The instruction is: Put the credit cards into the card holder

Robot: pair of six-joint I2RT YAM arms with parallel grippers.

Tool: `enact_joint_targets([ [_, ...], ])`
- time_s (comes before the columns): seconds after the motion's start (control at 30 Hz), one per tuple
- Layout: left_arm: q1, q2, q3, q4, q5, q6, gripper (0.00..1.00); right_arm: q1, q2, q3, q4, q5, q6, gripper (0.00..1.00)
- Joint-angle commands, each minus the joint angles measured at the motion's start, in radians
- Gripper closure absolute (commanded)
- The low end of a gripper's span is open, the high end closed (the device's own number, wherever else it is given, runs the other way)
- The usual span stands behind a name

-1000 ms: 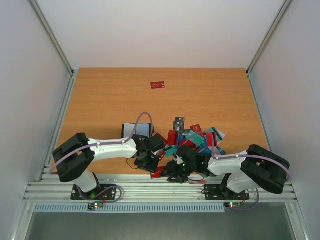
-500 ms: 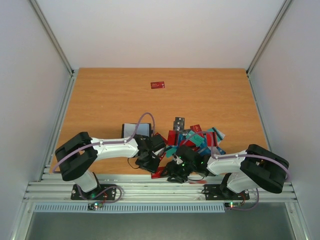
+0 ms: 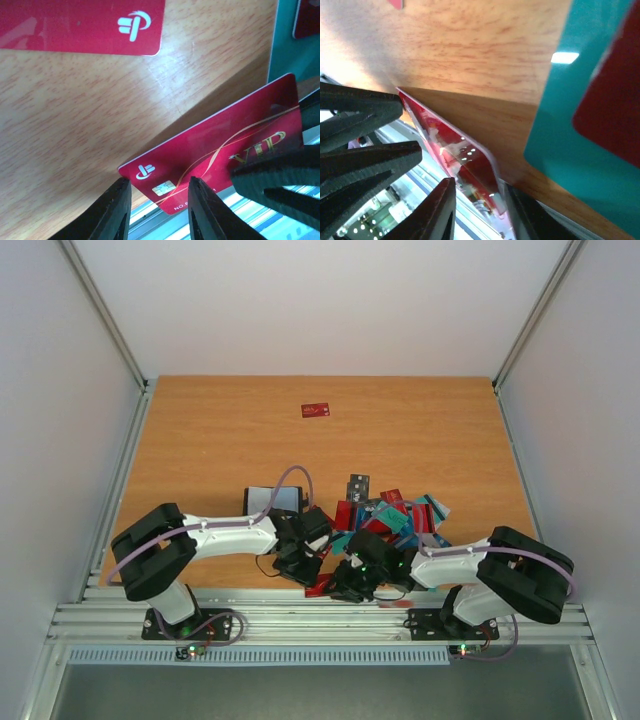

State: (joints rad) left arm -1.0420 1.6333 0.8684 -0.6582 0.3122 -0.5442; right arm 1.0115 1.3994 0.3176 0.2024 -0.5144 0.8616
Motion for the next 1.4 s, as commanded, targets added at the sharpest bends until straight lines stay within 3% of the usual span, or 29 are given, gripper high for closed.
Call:
enact_joint_targets([
  [0.0, -0.007, 0.064, -0.06, 0.046, 0.007, 0.024, 0.66, 0.003, -0.043, 0.034, -0.079, 0.132, -0.03, 0.76],
  [0.23, 0.0, -0.054, -0.013, -0.029, -0.016, -0.004, 0.64, 0.009, -0.144, 0.094, -0.286, 0.148, -0.069, 0.98],
  [0.33, 0.032, -0.158, 0.039, -0.114, -0.045, -0.002, 0.59, 0.009, -0.15, 0.165, -0.384, 0.119, -0.144, 0.99],
  [0.57, 0.155, -0.378, 0.237, -0.321, -0.173, 0.118, 0.45, -0.009, -0.093, 0.465, -0.706, -0.018, -0.524, 0.99],
  [0.8, 0.171, -0.537, 0.289, -0.312, -0.228, 0.346, 0.39, -0.077, -0.048, 0.742, -1.051, 0.013, -0.923, 0.99],
  [0.97, 0.181, -0.567, 0.393, -0.353, -0.126, 0.492, 0.4, -0.129, -0.061, 0.844, -1.17, 0.018, -1.17, 0.99],
  [1.1, 0.183, -0.543, 0.532, -0.437, 0.083, 0.608, 0.4, -0.149, -0.08, 0.88, -1.227, -0.018, -1.376, 0.99],
  [1.23, 0.183, -0.47, 0.627, -0.547, 0.233, 0.628, 0.41, -0.151, -0.129, 0.898, -1.239, -0.052, -1.55, 0.99],
  [1.37, 0.183, -0.423, 0.626, -0.606, 0.324, 0.618, 0.4, -0.177, -0.164, 0.902, -1.217, -0.045, -1.668, 0.99],
])
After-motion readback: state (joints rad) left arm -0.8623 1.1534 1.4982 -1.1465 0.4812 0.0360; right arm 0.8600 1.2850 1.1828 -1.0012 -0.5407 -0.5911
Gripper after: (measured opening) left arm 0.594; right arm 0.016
